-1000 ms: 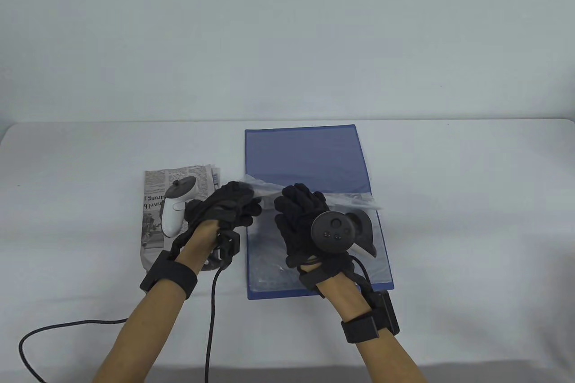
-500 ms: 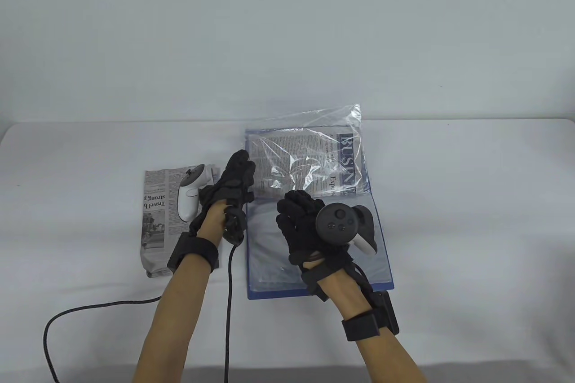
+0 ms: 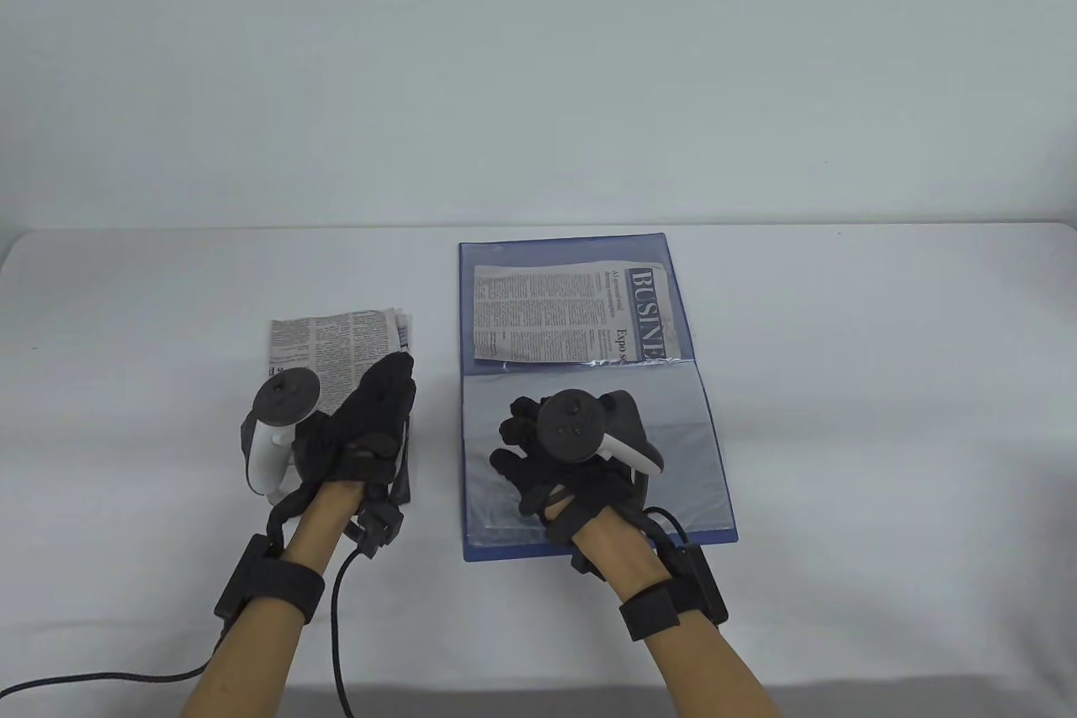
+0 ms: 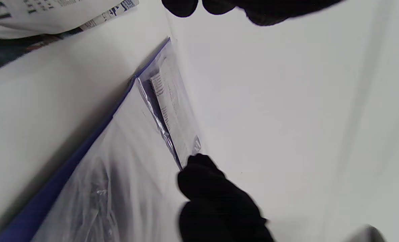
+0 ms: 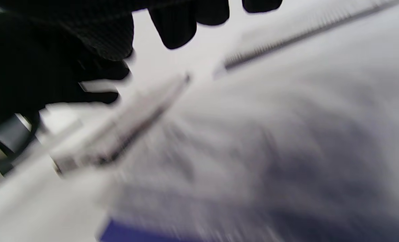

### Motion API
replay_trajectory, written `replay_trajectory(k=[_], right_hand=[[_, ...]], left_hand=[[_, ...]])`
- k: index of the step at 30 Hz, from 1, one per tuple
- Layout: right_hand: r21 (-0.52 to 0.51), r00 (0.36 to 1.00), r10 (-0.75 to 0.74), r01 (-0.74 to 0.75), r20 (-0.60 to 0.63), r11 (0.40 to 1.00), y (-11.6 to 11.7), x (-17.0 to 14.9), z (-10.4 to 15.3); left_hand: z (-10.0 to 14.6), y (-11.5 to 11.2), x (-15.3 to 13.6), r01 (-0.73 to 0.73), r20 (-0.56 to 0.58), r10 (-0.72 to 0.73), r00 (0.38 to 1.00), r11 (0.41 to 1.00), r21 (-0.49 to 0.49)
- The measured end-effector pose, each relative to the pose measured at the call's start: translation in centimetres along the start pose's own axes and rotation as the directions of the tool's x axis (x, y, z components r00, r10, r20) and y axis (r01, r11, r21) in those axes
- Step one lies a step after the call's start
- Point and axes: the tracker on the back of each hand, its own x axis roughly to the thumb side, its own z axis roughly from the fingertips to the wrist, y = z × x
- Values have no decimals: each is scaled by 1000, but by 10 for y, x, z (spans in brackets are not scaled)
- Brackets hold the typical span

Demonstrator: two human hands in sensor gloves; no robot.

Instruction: Insert newspapers into folder

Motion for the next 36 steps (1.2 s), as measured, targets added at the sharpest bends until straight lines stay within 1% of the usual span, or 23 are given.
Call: replay_trajectory(k=[2, 3, 4, 6, 9, 11, 13, 15, 16, 17, 18, 19, 21, 22, 23, 25, 26, 28, 30, 33, 34, 35, 36], right_hand=[[146, 994, 104, -97, -45, 984, 23, 3, -11], [167, 989, 137, -127, -49, 978, 28, 4, -14], [188, 982, 179, -165, -56, 968, 34, 5, -17], [207, 963, 262, -246, -55, 947, 40, 11, -22], [106, 956, 287, -280, -65, 954, 35, 17, -21], [92, 958, 278, -272, -65, 958, 33, 16, -20], [78, 973, 224, -219, -62, 973, 29, 14, -17], [25, 991, 116, -114, -63, 993, 18, 10, -11], [-11, 997, 56, -56, -62, 998, 13, 7, -7], [-40, 998, 14, -16, -58, 999, 9, 5, -5], [-67, 998, -29, 26, -52, 997, 5, 2, -2], [-80, 997, -56, 52, -46, 995, 3, 0, 0], [-100, 994, -105, 102, -32, 990, 0, -5, 3], [-109, 993, -116, 113, -28, 988, 0, -8, 4], [-112, 992, -122, 119, -20, 987, -1, -9, 5], [-118, 991, -133, 130, -16, 984, -2, -11, 5], [-121, 990, -139, 136, -12, 983, -2, -11, 4], [-115, 985, -175, 174, 2, 978, -2, -10, 3], [-117, 983, -185, 185, 12, 976, -2, -9, 3], [-153, 988, -151, 152, 21, 976, -7, -8, 6], [-202, 993, -113, 118, 37, 972, -10, -7, 9], [-220, 996, -79, 86, 43, 972, -12, -6, 10], [-217, 997, -64, 72, 45, 973, -12, -5, 10]], left_hand=[[6, -4, -12, -29, 73, 29, 997, 1000, -1], [7, -5, -13, -27, 63, 27, 998, 1000, -11], [8, -5, -11, 7, 45, -5, 999, 999, -49], [11, -5, -2, 113, 55, -111, 992, 992, -49], [11, -10, 3, 168, 68, -165, 984, 984, -52], [9, -17, 3, 171, 69, -165, 984, 982, -79], [8, -24, 2, 223, 47, -220, 974, 971, -89], [7, -33, 3, 379, 2, -380, 925, 922, -73], [6, -39, 5, 474, -18, -477, 879, 875, -97], [5, -44, 7, 530, -40, -538, 842, 839, -121], [4, -49, 8, 572, -71, -586, 807, 806, -152], [3, -55, 8, 587, -80, -607, 791, 789, -181], [-1, -64, 5, 515, -53, -538, 841, 827, -226], [-4, -67, 2, 444, -52, -473, 879, 855, -268], [-5, -71, -2, 360, -83, -398, 914, 887, -288], [-6, -76, -7, 284, -106, -322, 941, 919, -273], [-7, -77, -9, 291, -111, -328, 938, 919, -264], [-7, -78, -12, 354, -163, -386, 908, 914, -199], [-7, -79, -13, 348, -158, -371, 915, 924, -159], [-7, -78, -11, 364, -144, -392, 909, 913, -185], [-6, -77, -10, 393, -148, -421, 895, 900, -187], [-5, -75, -9, 421, -156, -450, 880, 888, -184], [-5, -74, -8, 417, -153, -446, 882, 889, -191]])
